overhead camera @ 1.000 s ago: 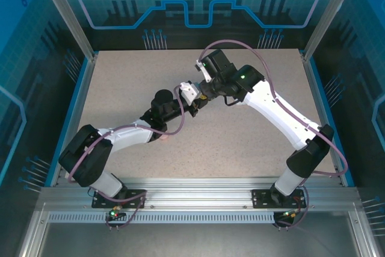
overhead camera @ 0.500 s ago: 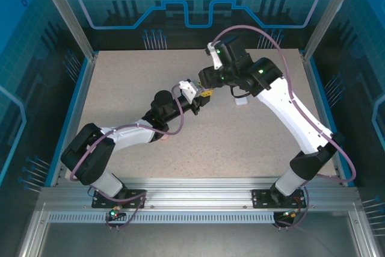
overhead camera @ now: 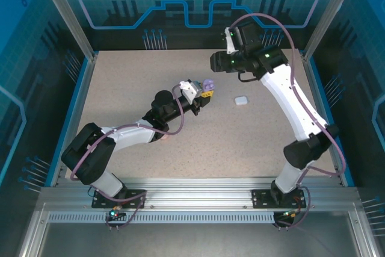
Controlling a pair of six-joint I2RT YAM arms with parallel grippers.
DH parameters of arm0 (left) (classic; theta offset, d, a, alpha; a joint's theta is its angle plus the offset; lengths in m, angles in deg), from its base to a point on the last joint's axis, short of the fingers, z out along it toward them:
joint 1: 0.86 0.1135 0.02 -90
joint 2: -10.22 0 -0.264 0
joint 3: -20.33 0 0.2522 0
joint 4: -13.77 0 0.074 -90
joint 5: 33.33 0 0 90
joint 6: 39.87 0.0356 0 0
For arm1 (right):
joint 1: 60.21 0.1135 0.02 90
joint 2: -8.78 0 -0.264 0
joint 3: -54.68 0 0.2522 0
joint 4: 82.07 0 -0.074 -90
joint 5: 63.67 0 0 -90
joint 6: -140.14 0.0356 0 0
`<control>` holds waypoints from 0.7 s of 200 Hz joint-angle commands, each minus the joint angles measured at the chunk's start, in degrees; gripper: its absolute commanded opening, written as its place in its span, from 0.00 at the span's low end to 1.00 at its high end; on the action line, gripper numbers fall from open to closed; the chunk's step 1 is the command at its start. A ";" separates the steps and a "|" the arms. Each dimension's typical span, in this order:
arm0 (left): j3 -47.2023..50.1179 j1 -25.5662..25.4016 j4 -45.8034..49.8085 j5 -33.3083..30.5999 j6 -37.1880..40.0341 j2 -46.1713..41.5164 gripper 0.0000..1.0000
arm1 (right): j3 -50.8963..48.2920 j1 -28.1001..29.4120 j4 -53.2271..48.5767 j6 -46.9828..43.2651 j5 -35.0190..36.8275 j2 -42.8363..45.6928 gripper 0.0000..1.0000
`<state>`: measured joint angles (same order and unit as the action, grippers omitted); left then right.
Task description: Insert wireless bluetooth earbuds into charging case
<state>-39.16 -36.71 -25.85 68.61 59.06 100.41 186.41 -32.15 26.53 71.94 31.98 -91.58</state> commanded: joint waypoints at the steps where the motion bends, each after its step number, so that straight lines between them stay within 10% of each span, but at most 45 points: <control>1: -2.57 -0.52 -1.09 1.88 -0.67 0.24 0.00 | 4.45 -0.24 -3.26 0.52 -2.30 -4.21 0.58; 140: -5.49 -0.88 0.80 -0.88 -2.31 1.65 0.00 | -14.62 2.28 -0.70 0.96 -1.76 6.23 0.54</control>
<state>-41.76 -37.89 -22.42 69.45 58.67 102.03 175.35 -30.53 26.44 71.96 30.78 -89.15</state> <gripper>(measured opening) 0.233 0.542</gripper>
